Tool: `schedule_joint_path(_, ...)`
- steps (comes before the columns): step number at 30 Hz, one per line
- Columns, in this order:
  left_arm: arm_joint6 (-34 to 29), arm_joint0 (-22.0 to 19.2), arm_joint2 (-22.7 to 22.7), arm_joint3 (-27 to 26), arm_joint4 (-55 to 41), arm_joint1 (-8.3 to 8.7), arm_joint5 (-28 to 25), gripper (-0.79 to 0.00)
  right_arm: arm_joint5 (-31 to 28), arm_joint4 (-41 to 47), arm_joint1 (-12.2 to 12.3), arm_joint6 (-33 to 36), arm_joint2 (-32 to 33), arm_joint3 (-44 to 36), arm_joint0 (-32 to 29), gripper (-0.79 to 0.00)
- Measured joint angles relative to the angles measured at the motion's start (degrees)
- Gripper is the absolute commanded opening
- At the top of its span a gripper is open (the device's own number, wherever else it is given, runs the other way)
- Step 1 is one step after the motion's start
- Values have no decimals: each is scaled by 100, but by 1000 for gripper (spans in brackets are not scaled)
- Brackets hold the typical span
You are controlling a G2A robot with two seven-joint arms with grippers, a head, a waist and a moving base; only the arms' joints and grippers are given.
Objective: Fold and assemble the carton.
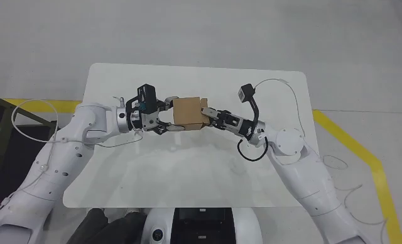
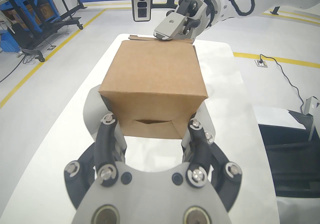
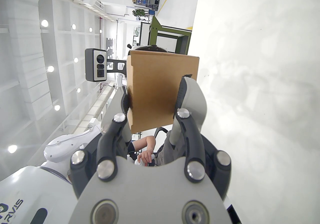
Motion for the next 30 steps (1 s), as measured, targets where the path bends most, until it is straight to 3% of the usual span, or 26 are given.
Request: schedule_joint_path(30,5,101,-166,-14,147,-115,-87,-416,173,-108,-23,-347,37,-89,-69,-456)
